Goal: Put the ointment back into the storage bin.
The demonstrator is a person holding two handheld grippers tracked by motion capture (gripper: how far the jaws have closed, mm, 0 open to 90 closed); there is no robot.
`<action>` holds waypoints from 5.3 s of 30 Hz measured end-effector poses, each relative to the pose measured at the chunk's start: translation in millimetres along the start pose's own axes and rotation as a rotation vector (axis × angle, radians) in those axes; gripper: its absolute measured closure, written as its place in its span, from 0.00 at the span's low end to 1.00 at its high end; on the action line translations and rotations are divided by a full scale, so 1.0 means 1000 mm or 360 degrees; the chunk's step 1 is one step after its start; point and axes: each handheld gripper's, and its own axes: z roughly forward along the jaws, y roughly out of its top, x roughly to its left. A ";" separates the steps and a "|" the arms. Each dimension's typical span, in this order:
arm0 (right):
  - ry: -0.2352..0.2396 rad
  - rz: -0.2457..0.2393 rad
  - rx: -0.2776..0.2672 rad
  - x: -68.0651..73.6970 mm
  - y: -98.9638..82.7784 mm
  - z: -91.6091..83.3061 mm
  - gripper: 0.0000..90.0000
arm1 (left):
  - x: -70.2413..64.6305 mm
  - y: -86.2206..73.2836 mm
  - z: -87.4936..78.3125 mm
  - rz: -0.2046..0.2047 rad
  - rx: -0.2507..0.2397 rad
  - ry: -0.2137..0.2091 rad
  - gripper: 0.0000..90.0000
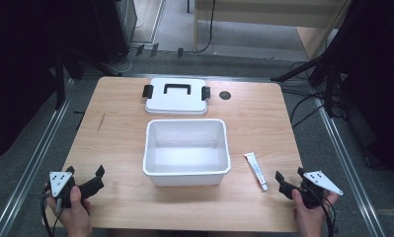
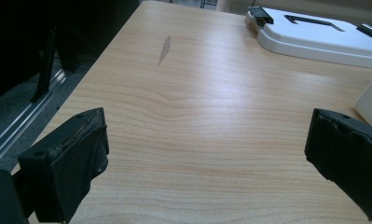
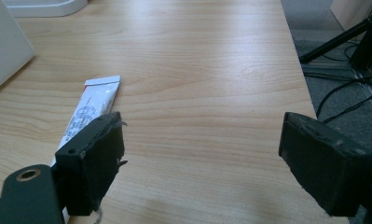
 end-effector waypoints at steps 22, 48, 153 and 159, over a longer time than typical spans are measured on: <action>0.0134 -0.0191 0.0651 0.035 0.047 0.009 0.17 | -0.006 0.000 0.001 0.0077 -0.0042 0.0044 0.01; 0.0025 -0.0428 0.1698 0.090 0.098 0.081 0.58 | -0.004 0.001 0.003 0.0045 -0.0021 0.0019 0.01; 0.0492 -0.0687 0.1690 0.239 0.210 0.104 0.81 | 0.000 0.002 0.005 -0.0023 -0.0006 -0.0002 0.01; 0.0492 -0.0687 0.1705 0.237 0.199 0.110 0.80 | -0.001 0.002 0.005 -0.0019 -0.0006 -0.0002 0.01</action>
